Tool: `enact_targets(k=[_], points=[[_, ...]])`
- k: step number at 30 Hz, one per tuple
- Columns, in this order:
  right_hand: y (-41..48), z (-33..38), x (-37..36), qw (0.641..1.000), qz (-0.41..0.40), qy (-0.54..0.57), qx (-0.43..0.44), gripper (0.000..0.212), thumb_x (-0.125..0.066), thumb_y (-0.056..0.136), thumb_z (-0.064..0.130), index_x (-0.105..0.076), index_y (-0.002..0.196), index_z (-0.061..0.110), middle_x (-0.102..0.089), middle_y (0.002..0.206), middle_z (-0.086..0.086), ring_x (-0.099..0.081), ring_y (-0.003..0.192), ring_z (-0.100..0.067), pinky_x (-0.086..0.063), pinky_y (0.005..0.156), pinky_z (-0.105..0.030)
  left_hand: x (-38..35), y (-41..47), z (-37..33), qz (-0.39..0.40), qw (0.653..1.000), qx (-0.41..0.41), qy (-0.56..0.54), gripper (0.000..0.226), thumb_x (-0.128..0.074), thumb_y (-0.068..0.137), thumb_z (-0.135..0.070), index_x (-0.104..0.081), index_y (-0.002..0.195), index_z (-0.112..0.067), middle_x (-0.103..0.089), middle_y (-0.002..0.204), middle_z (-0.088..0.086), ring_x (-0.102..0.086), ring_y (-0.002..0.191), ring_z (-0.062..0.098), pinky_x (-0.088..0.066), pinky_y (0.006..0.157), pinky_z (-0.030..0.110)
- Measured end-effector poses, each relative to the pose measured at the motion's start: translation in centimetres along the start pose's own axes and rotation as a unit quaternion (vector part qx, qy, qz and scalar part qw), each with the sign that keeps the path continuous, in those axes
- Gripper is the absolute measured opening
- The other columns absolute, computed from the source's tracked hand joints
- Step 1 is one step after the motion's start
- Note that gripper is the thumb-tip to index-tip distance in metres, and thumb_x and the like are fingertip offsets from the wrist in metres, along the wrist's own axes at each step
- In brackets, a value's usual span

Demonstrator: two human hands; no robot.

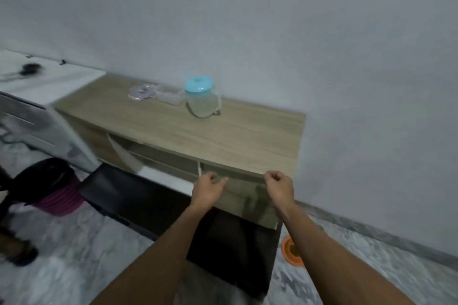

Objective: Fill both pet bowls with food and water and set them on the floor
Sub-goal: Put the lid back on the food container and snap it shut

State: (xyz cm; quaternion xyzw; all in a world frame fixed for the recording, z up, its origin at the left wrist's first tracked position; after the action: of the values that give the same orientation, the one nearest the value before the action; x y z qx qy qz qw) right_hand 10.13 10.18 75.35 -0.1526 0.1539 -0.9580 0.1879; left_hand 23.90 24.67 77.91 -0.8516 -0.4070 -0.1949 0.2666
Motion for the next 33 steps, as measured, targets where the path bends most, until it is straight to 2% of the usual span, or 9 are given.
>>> enact_targets(k=[4,9,15,21,26,30,33], points=[[-0.6,4.8,-6.1,0.999,0.027,-0.005,0.039,0.02,-0.065,0.088,0.018,-0.072,0.103,0.009,-0.071,0.106,-0.01,-0.063,0.102,-0.027,-0.046,0.092,-0.032,6.7,2.6,-0.4,-0.048,0.998,-0.019,-0.023,0.047,-0.067,0.087,-0.04,-0.065,0.121,-0.007,-0.069,0.117,0.007,-0.062,0.112,0.023,-0.046,0.094,0.03],[-0.3,9.3,-13.6,0.996,0.055,-0.024,0.072,0.019,-0.065,0.086,0.018,-0.073,0.101,0.009,-0.071,0.101,-0.008,-0.062,0.096,-0.023,-0.042,0.083,-0.024,13.0,6.5,0.8,-0.093,0.994,-0.024,-0.048,0.047,-0.067,0.089,-0.036,-0.062,0.125,-0.006,-0.067,0.121,0.011,-0.06,0.116,0.024,-0.042,0.098,0.028],[1.6,13.0,-22.0,0.994,0.073,-0.028,0.081,0.016,-0.063,0.086,0.017,-0.073,0.098,0.01,-0.068,0.085,-0.004,-0.059,0.082,-0.019,-0.038,0.075,-0.021,19.3,13.2,2.3,-0.12,0.991,-0.024,-0.044,0.043,-0.067,0.089,-0.032,-0.065,0.122,-0.005,-0.069,0.119,0.013,-0.061,0.115,0.025,-0.042,0.097,0.028],[5.6,16.6,-30.7,0.995,0.082,-0.008,0.063,0.011,-0.06,0.087,0.013,-0.069,0.082,0.013,-0.064,0.072,0.0,-0.056,0.068,-0.016,-0.042,0.065,-0.025,26.2,21.7,3.1,-0.111,0.994,-0.019,-0.013,0.04,-0.068,0.087,-0.034,-0.068,0.117,-0.007,-0.071,0.114,0.011,-0.066,0.107,0.026,-0.046,0.094,0.03],[9.0,18.7,-36.6,0.994,0.095,-0.022,0.044,0.011,-0.058,0.09,0.013,-0.068,0.085,0.013,-0.065,0.082,-0.002,-0.055,0.069,-0.012,-0.048,0.076,-0.034,31.6,28.1,4.0,-0.131,0.991,-0.012,-0.006,0.037,-0.068,0.087,-0.034,-0.069,0.113,-0.007,-0.072,0.11,0.011,-0.066,0.108,0.026,-0.045,0.095,0.029],[12.0,20.0,-40.7,0.995,0.087,-0.036,0.029,0.011,-0.058,0.093,0.018,-0.067,0.085,0.018,-0.065,0.087,-0.001,-0.06,0.089,-0.022,-0.052,0.094,-0.045,34.2,33.1,5.5,-0.127,0.992,-0.017,0.004,0.038,-0.068,0.088,-0.032,-0.069,0.113,-0.004,-0.071,0.11,0.014,-0.064,0.109,0.027,-0.044,0.095,0.031],[14.3,20.6,-43.4,0.997,0.061,-0.044,0.014,0.012,-0.057,0.094,0.022,-0.065,0.093,0.014,-0.066,0.099,-0.007,-0.059,0.094,-0.025,-0.051,0.096,-0.049,35.7,38.0,6.5,-0.097,0.995,-0.017,0.018,0.037,-0.068,0.087,-0.035,-0.07,0.109,-0.005,-0.072,0.107,0.014,-0.063,0.109,0.029,-0.045,0.095,0.032]])
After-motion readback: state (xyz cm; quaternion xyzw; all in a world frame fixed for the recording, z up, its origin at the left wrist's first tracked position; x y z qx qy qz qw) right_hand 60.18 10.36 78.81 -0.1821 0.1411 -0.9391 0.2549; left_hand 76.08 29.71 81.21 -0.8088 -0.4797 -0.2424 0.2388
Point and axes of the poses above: each hand's wrist, its own y-axis towards the middle knuckle, its own x-axis out of the back of the hand, z = x × y, the point moved 2 cm from there along y, towards the middle knuckle
